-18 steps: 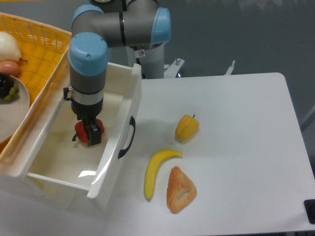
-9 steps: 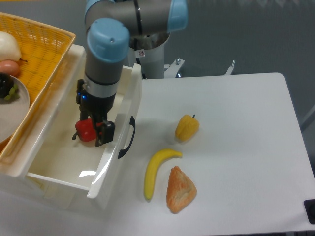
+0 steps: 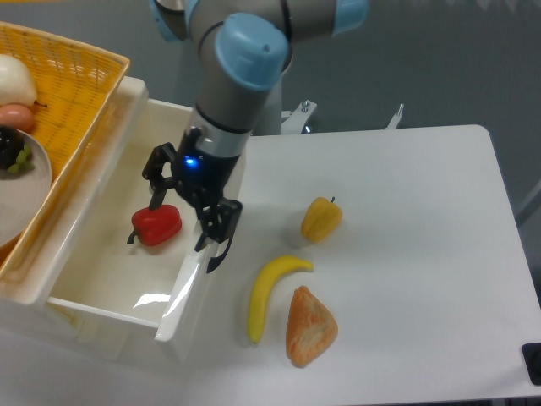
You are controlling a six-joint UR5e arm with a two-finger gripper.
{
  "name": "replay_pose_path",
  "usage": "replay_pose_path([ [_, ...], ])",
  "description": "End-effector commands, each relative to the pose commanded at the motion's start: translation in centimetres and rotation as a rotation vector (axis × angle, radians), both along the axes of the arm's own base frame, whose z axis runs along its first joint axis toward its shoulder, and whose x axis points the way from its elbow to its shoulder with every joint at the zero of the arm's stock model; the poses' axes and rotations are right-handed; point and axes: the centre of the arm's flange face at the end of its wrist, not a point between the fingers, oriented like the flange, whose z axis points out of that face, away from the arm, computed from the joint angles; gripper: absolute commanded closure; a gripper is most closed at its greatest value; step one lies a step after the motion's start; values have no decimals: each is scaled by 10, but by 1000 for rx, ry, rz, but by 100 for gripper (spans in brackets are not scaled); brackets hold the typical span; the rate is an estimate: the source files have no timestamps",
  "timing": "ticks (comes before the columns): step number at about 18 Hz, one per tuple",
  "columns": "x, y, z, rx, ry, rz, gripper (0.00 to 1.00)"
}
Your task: Place the red pepper in the upper white drawer
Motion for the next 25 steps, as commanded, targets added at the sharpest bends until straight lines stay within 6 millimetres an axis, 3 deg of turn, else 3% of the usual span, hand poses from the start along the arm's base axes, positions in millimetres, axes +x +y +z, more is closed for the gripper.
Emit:
replay_pose_path([
  [4,-39,-22,0,0,0,79,0],
  [6,-63,-34,-12,-19,-8,118,0],
  [8,-88,-44,-32,-66,-3,156,0],
  [12,-114,-56,-72,-238,68,197,0],
  [15,-146,-68,-101,-295,110,215,0],
  [19,-173,-71,-139,-382,155,211,0],
  [23,-188,-79,-171,-427,224,21,0],
  [25,-199,-94,-175,-446,282,-117,0],
])
